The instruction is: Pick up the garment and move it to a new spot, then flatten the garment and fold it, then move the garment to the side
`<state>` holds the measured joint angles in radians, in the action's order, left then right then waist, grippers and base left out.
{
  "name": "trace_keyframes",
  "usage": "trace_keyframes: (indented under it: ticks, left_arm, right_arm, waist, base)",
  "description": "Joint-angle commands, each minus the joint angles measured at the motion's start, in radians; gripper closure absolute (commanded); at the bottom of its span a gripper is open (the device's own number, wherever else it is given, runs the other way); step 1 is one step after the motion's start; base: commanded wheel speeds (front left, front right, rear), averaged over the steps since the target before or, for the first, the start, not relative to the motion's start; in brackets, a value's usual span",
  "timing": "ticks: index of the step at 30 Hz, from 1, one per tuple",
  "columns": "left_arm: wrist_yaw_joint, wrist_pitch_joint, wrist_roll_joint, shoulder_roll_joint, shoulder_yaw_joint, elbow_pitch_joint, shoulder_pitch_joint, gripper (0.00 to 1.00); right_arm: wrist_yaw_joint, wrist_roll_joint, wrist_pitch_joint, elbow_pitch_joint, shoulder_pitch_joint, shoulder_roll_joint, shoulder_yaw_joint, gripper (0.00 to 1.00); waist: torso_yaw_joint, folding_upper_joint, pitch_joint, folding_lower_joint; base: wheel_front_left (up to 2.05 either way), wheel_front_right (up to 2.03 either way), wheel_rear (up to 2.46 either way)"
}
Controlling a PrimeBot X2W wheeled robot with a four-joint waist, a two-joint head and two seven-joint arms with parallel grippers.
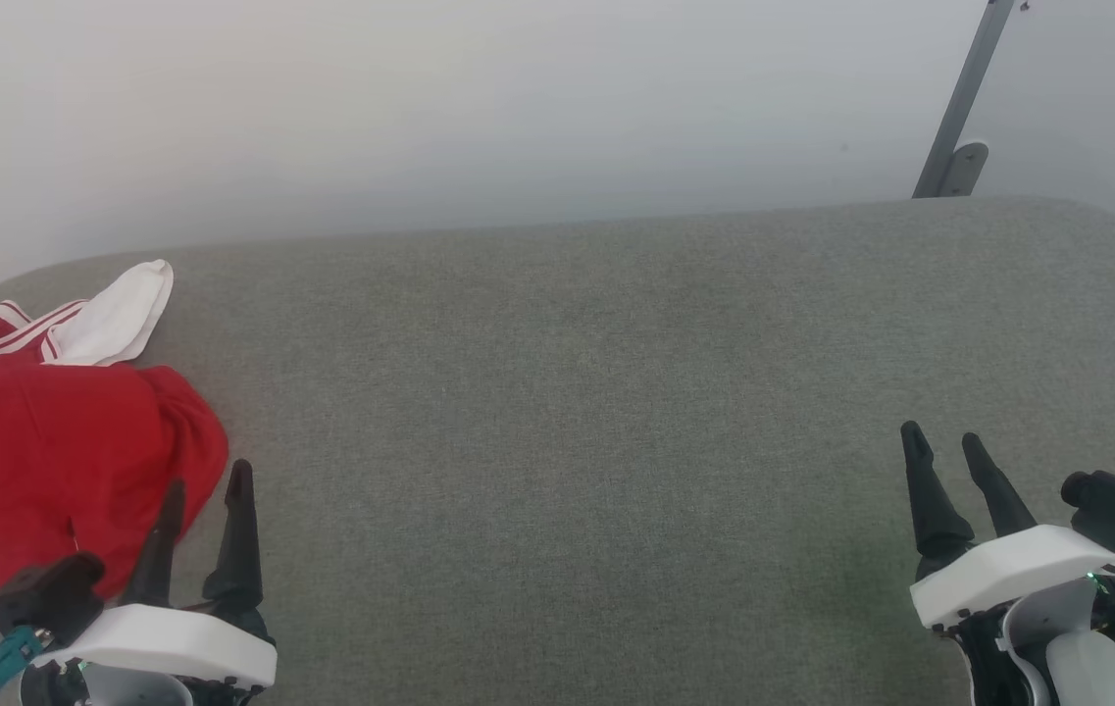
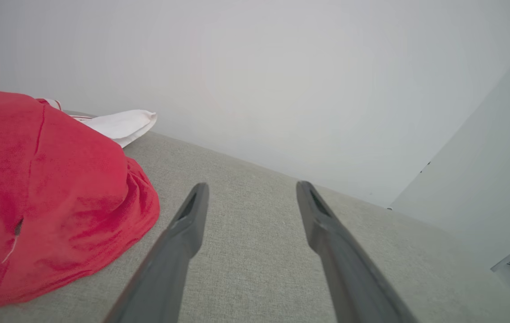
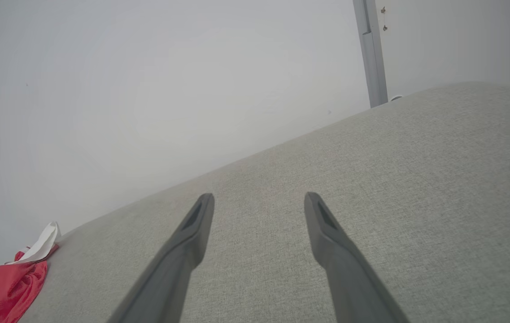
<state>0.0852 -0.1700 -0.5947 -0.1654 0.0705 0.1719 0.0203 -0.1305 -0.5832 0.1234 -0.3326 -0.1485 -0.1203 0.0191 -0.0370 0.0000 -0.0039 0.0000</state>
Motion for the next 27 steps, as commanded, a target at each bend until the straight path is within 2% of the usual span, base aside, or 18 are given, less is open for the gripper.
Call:
trace_keyframes:
  ticks: [1, 27]
  left_arm:
    - [0.007, -0.011, 0.033, -0.004, 0.004, -0.010, -0.002, 0.00]
    - [0.016, -0.065, 0.240, -0.008, 0.009, -0.020, -0.011, 0.00]
  right_arm:
    - [0.000, 0.024, 0.010, 0.005, -0.017, -0.004, -0.003, 0.00]
    - [0.000, 0.233, 0.052, 0.001, -0.033, -0.018, -0.027, 0.00]
  waist:
    - [0.000, 0.0000, 0.000, 0.0000]
    - [-0.011, 0.0000, 0.001, 0.0000]
  base:
    - [0.00, 0.00, 0.00]
    - [0.00, 0.00, 0.00]
